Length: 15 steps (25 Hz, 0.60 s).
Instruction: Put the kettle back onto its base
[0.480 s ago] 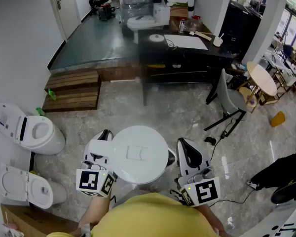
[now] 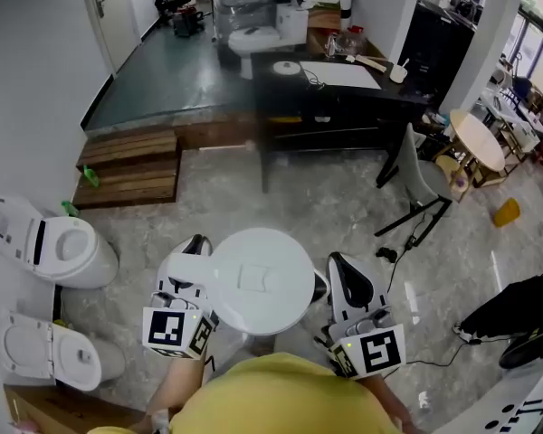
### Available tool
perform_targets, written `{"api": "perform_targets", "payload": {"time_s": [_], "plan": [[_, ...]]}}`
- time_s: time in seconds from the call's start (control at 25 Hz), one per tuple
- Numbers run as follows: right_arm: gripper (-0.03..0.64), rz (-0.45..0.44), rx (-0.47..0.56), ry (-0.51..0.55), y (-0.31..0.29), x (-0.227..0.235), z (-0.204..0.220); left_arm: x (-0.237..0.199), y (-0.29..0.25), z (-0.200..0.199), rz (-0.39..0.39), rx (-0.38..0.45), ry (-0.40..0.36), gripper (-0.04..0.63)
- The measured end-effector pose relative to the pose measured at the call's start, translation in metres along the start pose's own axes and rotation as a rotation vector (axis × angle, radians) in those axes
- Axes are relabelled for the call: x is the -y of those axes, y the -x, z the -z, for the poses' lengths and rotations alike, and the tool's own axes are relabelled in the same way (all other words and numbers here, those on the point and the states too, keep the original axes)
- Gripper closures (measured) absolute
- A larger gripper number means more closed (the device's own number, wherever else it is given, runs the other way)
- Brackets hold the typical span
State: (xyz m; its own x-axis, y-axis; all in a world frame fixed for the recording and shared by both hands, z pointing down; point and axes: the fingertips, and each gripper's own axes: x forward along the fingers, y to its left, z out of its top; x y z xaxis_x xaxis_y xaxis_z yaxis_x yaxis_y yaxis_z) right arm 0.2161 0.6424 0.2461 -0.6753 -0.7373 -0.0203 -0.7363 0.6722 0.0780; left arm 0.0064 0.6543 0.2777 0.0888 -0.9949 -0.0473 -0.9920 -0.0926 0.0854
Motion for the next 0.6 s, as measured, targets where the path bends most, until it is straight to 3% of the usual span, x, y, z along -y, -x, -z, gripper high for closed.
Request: {"api": "perform_targets", "payload": {"time_s": [0.6], "plan": [[0.603, 0.002, -0.011, -0.033, -0.090, 0.024, 0.015, -0.052, -0.071, 0.015, -0.012, -0.002, 0.027, 0.557]]}}
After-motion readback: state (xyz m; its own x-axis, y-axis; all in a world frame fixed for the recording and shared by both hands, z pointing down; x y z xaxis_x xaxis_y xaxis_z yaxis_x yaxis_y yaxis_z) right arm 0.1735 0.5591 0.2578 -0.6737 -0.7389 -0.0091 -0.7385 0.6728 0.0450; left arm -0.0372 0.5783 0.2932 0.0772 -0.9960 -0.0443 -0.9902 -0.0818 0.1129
